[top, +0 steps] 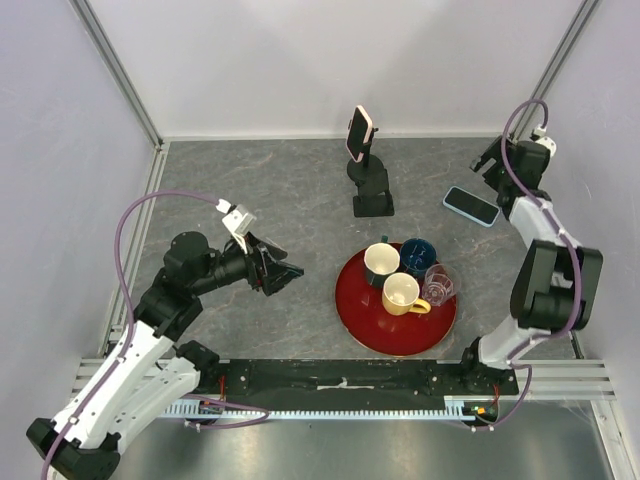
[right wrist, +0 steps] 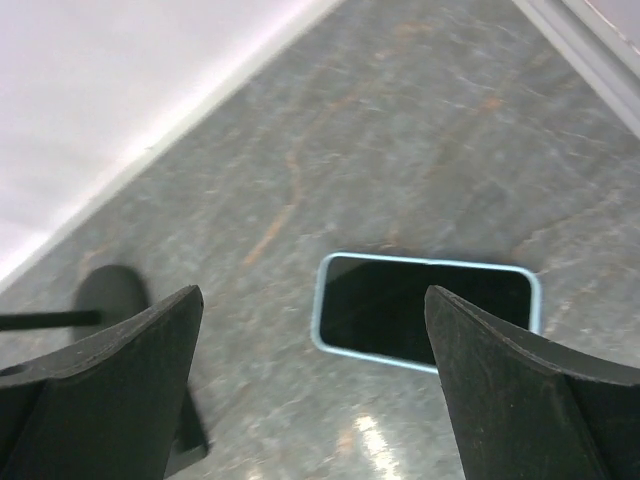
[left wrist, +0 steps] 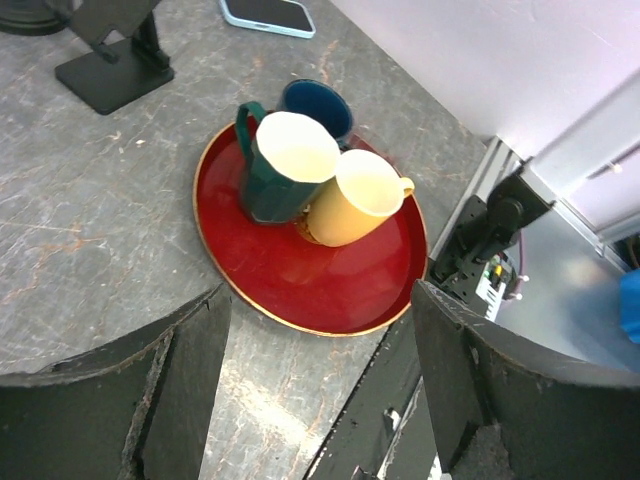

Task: Place the phone on the phone stand

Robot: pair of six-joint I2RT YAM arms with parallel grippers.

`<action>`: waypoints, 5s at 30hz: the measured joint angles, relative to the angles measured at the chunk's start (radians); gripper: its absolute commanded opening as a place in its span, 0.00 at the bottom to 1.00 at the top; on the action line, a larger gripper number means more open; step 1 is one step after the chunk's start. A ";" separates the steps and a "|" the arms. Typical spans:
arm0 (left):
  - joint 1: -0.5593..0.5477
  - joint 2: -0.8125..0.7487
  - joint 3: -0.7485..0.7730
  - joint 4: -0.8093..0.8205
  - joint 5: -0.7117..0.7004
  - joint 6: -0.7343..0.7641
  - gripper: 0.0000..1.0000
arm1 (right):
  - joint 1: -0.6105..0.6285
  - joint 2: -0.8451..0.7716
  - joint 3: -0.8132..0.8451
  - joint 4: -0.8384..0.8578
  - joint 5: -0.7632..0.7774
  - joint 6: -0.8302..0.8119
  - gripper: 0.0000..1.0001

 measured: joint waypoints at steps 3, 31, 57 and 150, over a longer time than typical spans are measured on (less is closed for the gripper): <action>-0.031 -0.018 0.000 0.000 -0.001 0.000 0.79 | -0.045 0.110 0.082 -0.071 0.000 -0.029 0.98; -0.134 0.004 0.000 -0.010 -0.033 0.008 0.79 | -0.076 0.587 0.487 -0.320 -0.017 0.035 0.93; -0.099 0.024 -0.016 -0.009 -0.035 0.009 0.79 | 0.112 0.472 0.373 -0.580 0.130 -0.355 0.98; -0.039 0.085 -0.028 0.000 0.027 0.008 0.78 | 0.108 0.695 0.774 -0.977 0.092 -0.371 0.86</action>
